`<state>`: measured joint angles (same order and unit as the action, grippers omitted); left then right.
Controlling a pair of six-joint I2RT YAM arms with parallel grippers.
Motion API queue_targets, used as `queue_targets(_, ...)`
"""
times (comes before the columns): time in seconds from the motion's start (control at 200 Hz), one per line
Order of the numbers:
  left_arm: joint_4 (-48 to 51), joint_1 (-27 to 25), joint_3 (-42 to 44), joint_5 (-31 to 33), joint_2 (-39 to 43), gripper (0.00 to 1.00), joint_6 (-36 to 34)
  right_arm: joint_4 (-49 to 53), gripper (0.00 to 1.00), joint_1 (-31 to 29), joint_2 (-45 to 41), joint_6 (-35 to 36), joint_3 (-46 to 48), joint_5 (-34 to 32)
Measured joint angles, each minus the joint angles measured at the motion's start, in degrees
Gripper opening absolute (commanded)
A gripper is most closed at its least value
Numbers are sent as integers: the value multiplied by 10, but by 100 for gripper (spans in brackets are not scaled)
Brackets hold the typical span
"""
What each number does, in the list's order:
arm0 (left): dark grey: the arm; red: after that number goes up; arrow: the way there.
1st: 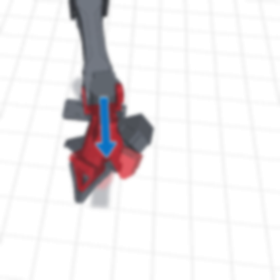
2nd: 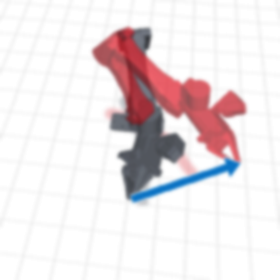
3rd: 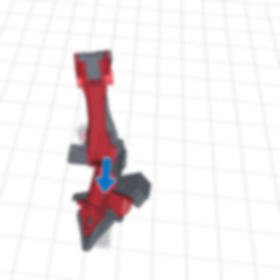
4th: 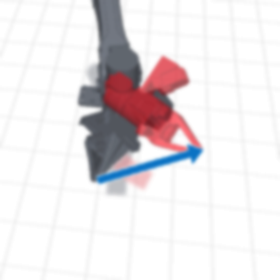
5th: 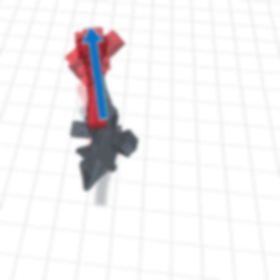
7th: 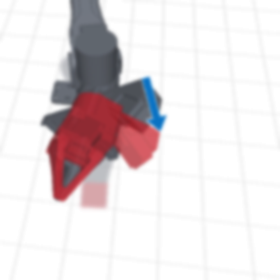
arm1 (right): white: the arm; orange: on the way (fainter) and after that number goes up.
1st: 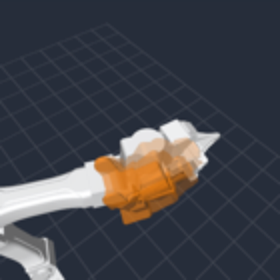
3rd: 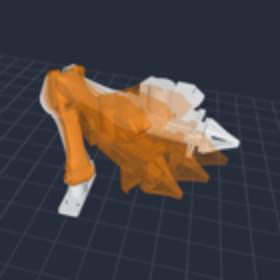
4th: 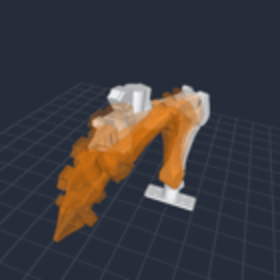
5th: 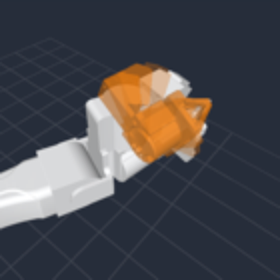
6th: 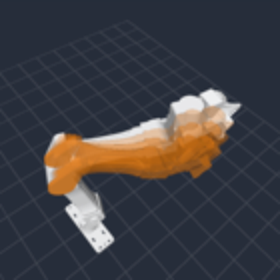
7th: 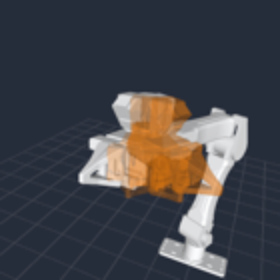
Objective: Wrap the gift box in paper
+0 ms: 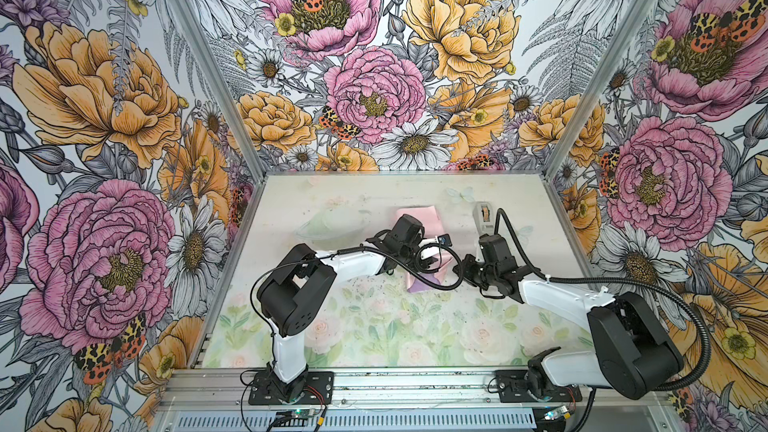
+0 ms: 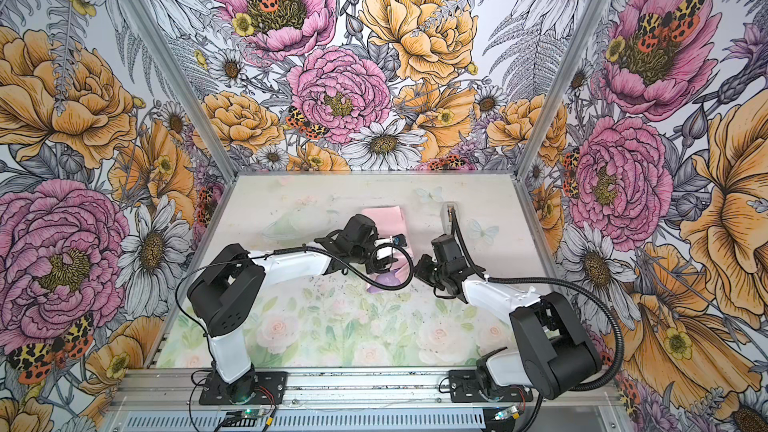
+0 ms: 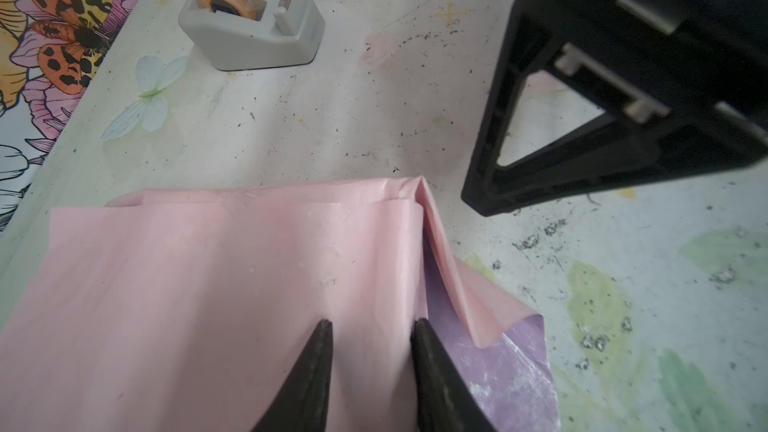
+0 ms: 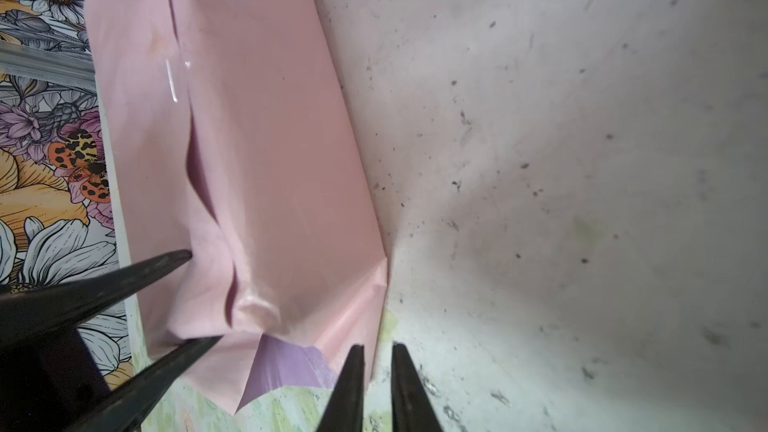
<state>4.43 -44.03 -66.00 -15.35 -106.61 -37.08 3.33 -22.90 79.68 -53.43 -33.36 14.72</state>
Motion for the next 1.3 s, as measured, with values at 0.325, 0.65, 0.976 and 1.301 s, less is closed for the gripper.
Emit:
queue_targets(0.325,0,0,0,0,0,34,-4,-45,12,-23,21,-13,-3,-14)
queue_targets(0.65,0,0,0,-1,0,34,-4,-81,11,-31,46,-23,-7,-20)
queue_targets(0.976,-16,0,8,-2,0,34,-3,-105,8,-44,71,-27,-9,-33)
queue_targets(1.301,-38,0,17,-6,0,34,10,-127,7,-51,79,-38,-5,-46)
